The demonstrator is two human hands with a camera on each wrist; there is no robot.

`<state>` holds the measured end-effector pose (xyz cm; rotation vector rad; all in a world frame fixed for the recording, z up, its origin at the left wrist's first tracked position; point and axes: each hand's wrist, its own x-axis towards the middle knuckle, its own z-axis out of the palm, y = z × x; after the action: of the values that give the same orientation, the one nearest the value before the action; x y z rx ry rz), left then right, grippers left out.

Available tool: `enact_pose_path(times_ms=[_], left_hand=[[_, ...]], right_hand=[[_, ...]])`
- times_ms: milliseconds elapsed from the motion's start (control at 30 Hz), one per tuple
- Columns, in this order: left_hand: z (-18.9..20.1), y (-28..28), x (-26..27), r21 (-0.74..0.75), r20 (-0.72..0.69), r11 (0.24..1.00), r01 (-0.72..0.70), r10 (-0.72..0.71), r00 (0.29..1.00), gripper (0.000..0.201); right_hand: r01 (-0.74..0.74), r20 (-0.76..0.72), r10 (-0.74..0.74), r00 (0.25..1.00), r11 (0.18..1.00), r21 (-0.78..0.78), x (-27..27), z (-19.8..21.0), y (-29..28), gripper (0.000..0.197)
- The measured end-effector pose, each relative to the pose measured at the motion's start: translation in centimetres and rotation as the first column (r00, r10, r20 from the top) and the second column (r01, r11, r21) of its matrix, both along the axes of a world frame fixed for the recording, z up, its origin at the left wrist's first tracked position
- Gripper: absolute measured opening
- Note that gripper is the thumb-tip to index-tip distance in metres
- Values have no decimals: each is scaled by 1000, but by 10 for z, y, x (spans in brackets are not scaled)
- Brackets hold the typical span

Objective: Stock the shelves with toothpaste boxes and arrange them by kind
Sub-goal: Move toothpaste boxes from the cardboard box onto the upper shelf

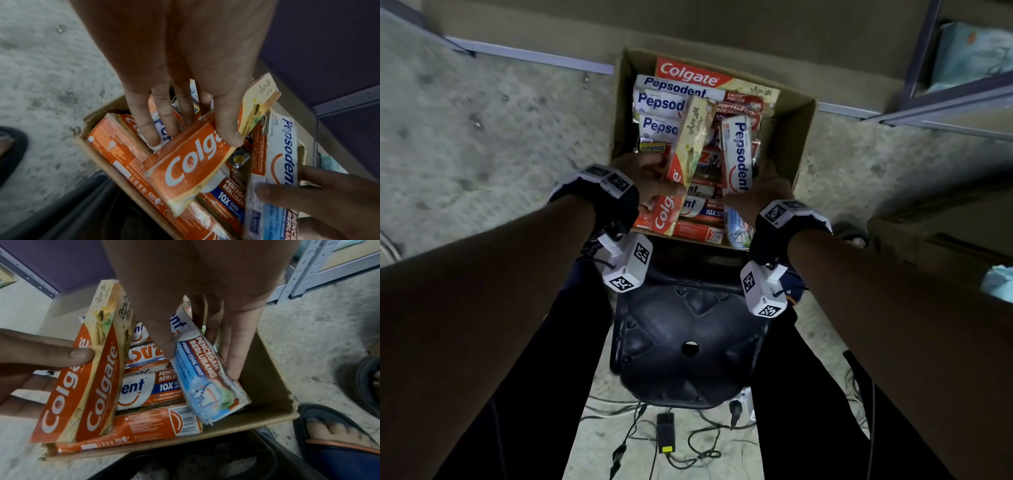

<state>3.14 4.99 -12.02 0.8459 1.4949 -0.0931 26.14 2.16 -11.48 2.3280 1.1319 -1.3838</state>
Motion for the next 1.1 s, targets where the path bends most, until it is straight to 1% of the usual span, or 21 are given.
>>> enact_pose_path(times_ms=[67,100,133,167,267,367,433,500,533,600,667,700,733,833,867,933,1000,1100], left_hand=[[5,-4,-3,-5,16,999,-52,52,999,68],[9,-7,-4,-11,23,998,-59,59,998,59],[11,-10,-4,-18,30,997,-69,70,997,56],[13,-12,-5,-24,35,996,-81,82,996,57],[19,-20,-8,-28,58,994,-106,107,993,77],[40,-27,-9,-69,73,986,-152,157,985,94],[56,-32,-9,-96,65,977,-189,196,978,100],[74,-36,-9,-118,73,968,-220,229,971,97],[84,-38,-9,-122,81,967,-224,235,969,92],[107,-40,-10,-119,82,967,-225,236,968,82],[127,-42,-11,-111,76,963,-246,255,964,87],[136,-42,-11,-107,78,962,-253,262,962,87],[146,-43,-10,-103,81,960,-259,267,960,82],[181,-45,-7,-85,95,955,-285,292,952,51],[193,-45,-7,-77,105,954,-290,298,949,45],[218,-47,-7,-71,134,952,-298,305,943,45],[243,-49,-6,-53,153,949,-310,315,937,53],[282,-53,-4,10,167,947,-322,315,934,54]], right_hand=[[26,-18,-26,1000,1000,6,0,3,1,72],[36,-30,-36,999,999,-1,0,5,1,70],[46,-41,-46,998,999,-9,0,8,2,69],[55,-48,-56,997,998,-16,1,11,3,68],[69,-61,-70,996,997,-18,2,26,2,66],[112,-106,-112,988,994,-5,5,47,-4,63],[169,-129,-169,977,986,-11,6,64,-7,60],[202,-138,-203,970,979,-21,6,83,-8,58],[193,-137,-194,971,981,-18,5,93,-8,59],[188,-140,-187,972,982,-7,5,113,-11,67],[196,-145,-193,970,981,4,5,135,-14,74],[195,-151,-190,970,981,17,5,146,-15,73],[196,-158,-189,969,980,29,5,157,-16,70],[208,-178,-196,964,977,52,5,193,-19,62],[206,-177,-192,965,977,61,5,205,-19,60],[198,-172,-183,968,977,77,4,230,-19,55],[201,-180,-182,967,975,95,5,255,-19,53],[224,-224,-194,955,967,117,5,291,-21,51]])
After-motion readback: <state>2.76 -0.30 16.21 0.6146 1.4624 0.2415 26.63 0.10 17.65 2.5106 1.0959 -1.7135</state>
